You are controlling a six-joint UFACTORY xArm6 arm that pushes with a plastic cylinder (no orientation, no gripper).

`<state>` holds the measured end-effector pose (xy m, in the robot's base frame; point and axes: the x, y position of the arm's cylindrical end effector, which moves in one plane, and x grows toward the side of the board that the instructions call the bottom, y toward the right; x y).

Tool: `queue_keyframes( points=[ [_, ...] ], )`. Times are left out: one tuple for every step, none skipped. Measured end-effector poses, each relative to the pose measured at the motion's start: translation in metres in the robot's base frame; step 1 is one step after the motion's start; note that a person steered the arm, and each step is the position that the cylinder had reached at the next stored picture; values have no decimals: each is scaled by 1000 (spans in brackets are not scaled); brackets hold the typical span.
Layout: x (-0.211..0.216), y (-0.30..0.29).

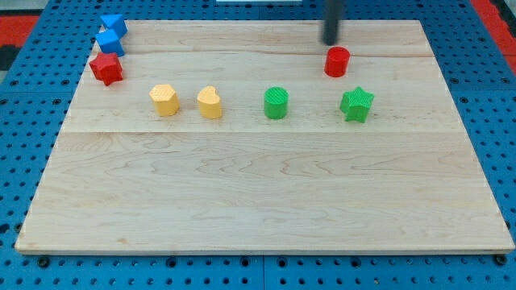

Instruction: Place the red circle below the red star

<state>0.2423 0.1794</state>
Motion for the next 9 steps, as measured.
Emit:
queue_keyframes(
  points=[
    [21, 34],
    [38, -33],
    [72, -92],
    [84, -107],
    [111, -142],
    [123, -160],
    [105, -185],
    [90, -164],
    [88, -219]
  ],
)
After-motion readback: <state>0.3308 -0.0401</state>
